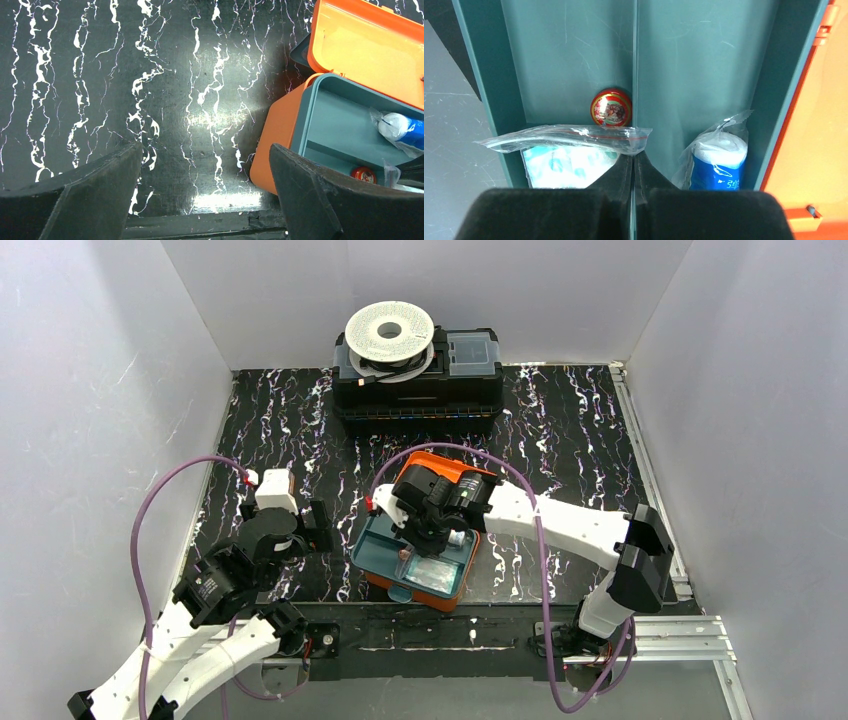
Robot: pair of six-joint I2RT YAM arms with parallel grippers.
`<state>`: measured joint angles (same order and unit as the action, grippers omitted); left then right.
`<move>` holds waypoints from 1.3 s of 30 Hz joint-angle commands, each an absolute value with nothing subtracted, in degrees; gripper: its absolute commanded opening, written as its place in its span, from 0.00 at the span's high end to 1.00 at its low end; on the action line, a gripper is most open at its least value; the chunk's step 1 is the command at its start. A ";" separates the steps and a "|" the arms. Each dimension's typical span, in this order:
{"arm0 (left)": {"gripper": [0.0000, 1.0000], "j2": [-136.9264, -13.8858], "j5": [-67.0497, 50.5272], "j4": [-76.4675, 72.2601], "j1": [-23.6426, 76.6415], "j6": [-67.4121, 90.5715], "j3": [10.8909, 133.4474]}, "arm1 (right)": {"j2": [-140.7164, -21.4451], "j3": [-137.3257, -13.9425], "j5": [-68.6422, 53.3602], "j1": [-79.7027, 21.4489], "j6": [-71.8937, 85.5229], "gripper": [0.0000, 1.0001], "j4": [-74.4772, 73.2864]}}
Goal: Organize the medicine kit
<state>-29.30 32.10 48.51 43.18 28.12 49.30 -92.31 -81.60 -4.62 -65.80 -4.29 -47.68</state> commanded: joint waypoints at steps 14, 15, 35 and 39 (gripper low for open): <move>0.02 -29.79 32.94 49.73 42.93 28.12 49.08 | -87.37 -77.67 3.57 -66.80 -2.01 0.99 -43.63; 0.02 -29.86 32.96 49.77 42.96 28.12 49.12 | -87.36 -77.54 3.60 -66.80 -2.09 0.99 -43.65; 0.02 -30.43 32.60 49.90 42.91 27.91 48.95 | -92.62 -75.17 4.28 -66.80 -1.94 0.99 -46.33; 0.02 -31.39 32.11 49.91 42.89 27.77 49.04 | -94.08 -77.23 3.59 -66.82 -2.97 0.97 -48.16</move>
